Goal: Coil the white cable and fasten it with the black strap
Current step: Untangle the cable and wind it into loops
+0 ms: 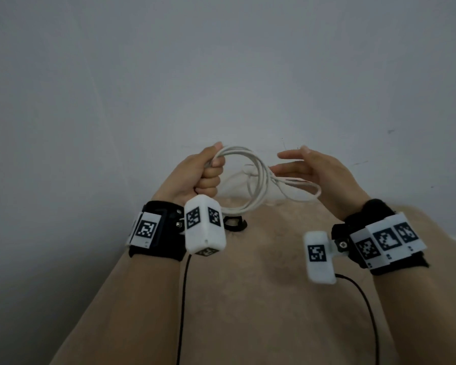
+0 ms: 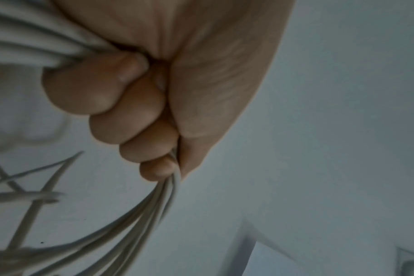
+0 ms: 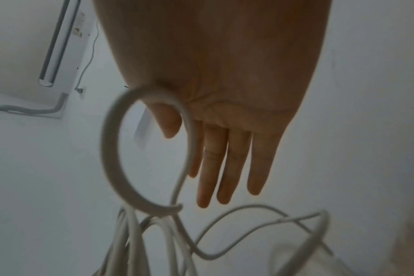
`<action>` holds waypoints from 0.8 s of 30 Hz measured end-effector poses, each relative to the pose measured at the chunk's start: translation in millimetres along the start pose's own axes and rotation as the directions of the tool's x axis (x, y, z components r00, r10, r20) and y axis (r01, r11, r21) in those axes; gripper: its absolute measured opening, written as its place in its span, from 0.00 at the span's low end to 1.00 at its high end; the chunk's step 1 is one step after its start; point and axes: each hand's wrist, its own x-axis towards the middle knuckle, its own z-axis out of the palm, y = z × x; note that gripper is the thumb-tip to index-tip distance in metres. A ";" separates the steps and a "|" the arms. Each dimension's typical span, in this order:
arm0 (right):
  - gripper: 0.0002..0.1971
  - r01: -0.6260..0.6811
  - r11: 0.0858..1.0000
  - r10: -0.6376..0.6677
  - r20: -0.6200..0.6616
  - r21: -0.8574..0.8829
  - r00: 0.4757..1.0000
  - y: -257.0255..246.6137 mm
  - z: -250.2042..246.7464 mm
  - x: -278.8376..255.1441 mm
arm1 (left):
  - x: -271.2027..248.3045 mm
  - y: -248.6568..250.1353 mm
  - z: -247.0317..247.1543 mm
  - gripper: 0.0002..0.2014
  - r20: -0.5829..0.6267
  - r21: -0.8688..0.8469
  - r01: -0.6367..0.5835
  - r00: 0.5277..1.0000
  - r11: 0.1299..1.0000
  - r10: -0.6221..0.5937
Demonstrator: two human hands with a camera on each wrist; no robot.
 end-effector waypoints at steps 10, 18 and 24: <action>0.16 -0.190 0.946 0.184 0.046 0.261 0.982 -0.2 10.4 -0.1 | 1.0 0.9 1.8 0.22 -0.061 -0.107 -0.040 0.998 0.993 0.033; 0.11 0.086 0.947 -0.019 -0.212 0.310 0.977 9.1 8.7 6.4 | -0.9 -0.3 -4.1 0.21 -0.073 -0.190 0.000 0.997 0.982 -0.014; 0.29 0.264 0.948 -0.212 -0.268 0.176 0.940 8.8 11.0 6.1 | 1.7 -0.1 -11.9 0.25 -0.078 -0.323 0.021 0.996 0.946 -0.049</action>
